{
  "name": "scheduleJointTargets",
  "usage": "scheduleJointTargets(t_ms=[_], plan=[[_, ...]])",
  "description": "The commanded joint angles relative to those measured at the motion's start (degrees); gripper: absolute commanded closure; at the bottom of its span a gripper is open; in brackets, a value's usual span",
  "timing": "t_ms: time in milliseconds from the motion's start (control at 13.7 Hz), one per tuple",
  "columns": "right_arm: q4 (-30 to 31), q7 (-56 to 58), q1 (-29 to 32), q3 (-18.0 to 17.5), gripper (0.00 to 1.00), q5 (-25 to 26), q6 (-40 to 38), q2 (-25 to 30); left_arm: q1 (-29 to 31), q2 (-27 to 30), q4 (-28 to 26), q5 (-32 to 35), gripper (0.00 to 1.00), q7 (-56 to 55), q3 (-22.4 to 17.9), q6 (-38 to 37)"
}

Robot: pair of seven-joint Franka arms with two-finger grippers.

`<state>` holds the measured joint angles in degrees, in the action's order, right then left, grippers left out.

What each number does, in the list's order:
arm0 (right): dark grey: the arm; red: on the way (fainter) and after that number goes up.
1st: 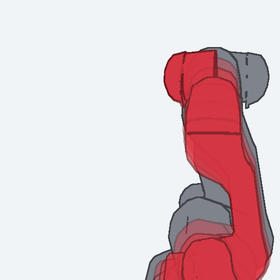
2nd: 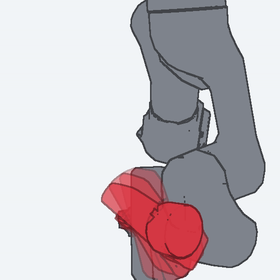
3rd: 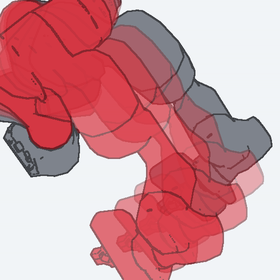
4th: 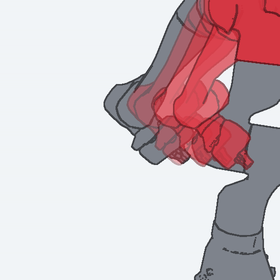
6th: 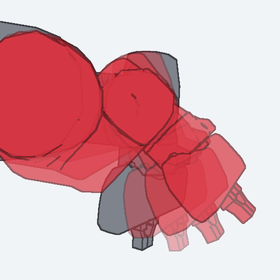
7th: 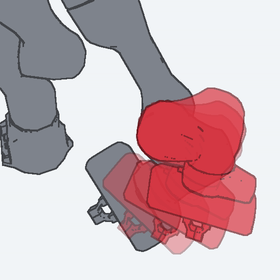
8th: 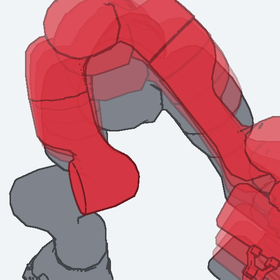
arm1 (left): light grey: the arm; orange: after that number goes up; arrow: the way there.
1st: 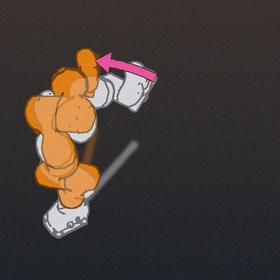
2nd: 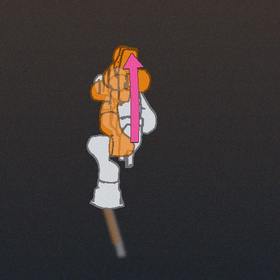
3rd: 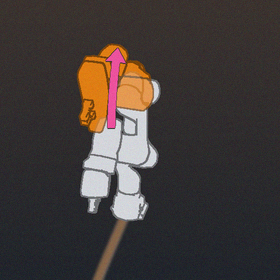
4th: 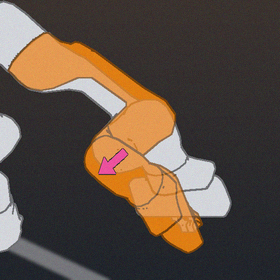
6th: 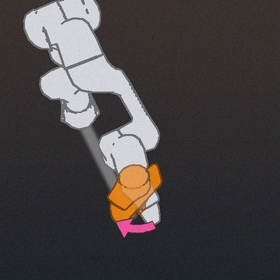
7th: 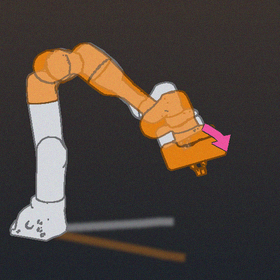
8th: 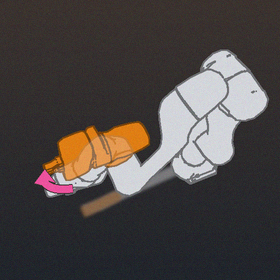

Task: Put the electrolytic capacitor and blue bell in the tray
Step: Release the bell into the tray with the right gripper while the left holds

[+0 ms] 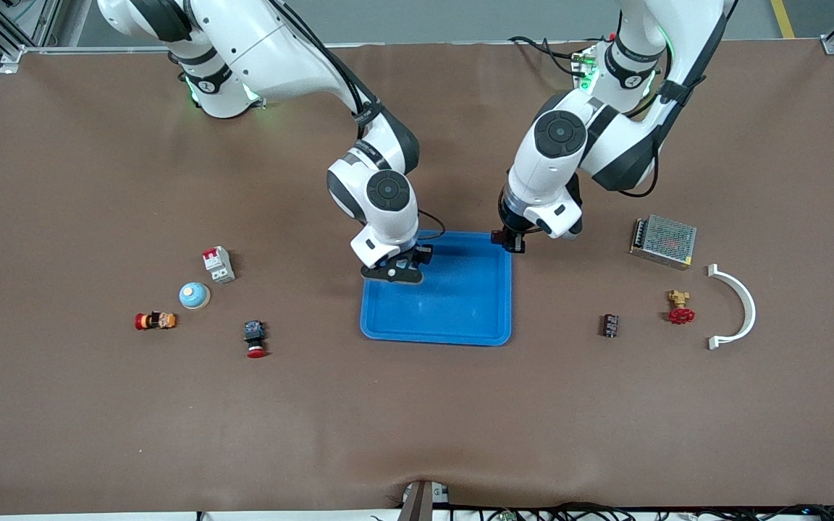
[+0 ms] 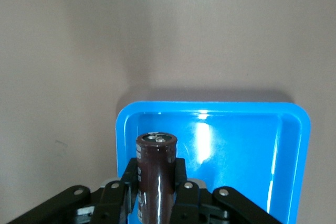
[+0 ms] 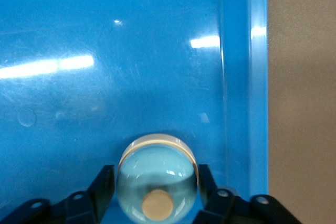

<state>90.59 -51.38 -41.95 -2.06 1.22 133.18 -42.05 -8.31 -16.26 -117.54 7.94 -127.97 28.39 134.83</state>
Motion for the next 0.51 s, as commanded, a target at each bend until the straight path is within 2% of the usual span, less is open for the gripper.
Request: scheduleJointTargets(t_ms=[0, 219, 437], plan=[[-0.5, -1.18, -1.03, 0.66, 0.0, 0.02, 0.23, 0.13, -0.39, -0.7, -0.41, 2.07, 1.0, -2.54, 0.43, 2.19], [-0.86, -0.92, -0.85, 0.66, 0.0, -0.07, -0.73, 0.92, -1.62, -1.93, -0.5, 2.77, 1.0, -3.16, 0.35, 3.42], [-1.47, 1.01, 0.11, 0.83, 0.0, 0.01, -5.72, 4.95, -1.71, -4.99, -0.24, 9.79, 1.0, -8.25, 0.43, 4.56]])
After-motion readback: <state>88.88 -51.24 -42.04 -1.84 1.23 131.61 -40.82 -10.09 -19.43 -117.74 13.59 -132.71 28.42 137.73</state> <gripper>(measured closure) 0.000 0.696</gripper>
